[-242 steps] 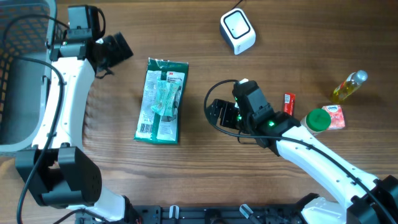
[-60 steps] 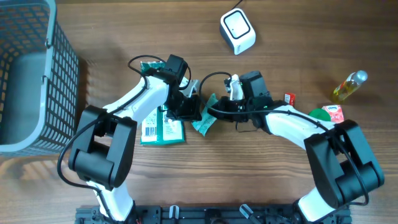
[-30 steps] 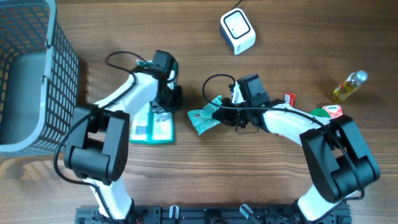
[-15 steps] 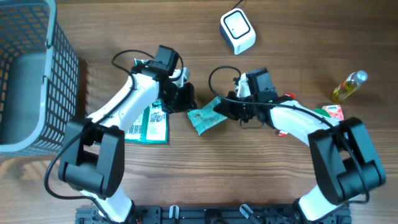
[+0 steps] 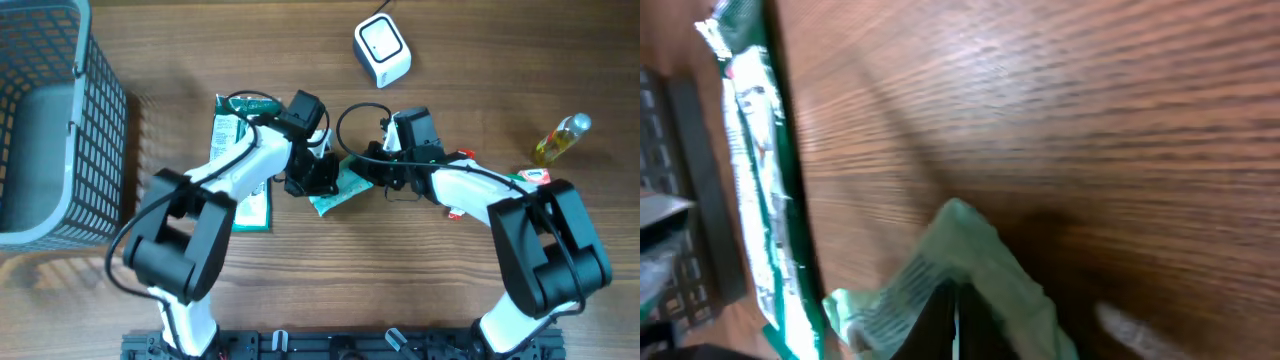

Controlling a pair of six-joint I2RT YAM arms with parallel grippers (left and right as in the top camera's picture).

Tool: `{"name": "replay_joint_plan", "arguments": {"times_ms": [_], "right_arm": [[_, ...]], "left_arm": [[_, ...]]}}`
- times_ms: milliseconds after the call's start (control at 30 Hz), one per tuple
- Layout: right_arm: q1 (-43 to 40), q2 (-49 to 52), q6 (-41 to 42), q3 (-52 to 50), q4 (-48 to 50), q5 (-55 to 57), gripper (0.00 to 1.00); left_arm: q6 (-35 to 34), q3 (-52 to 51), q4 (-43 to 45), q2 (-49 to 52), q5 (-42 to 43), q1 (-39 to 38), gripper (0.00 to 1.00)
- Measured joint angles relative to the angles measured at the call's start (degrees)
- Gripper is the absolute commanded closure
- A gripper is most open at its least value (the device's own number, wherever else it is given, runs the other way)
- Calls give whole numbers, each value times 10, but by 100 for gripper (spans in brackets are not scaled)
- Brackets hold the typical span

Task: Scan the item barcode

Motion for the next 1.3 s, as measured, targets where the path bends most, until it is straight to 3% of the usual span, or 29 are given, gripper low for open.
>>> {"name": "replay_joint_plan", "arguments": {"times_ms": [267, 433, 600, 800, 1300], "right_arm": [[1, 16, 0, 9, 9, 14, 95], [-9, 11, -3, 9, 33, 5, 86], [-25, -67, -10, 9, 0, -35, 81], [-12, -95, -18, 10, -128, -44, 94], [25, -31, -6, 11, -134, 38, 96]], "left_arm": [[0, -10, 33, 22, 30, 3, 96], [9, -16, 38, 14, 28, 3, 96], [11, -26, 42, -40, 7, 7, 96], [11, -26, 53, -87, -23, 8, 96], [11, -26, 102, -13, -70, 9, 96]]}}
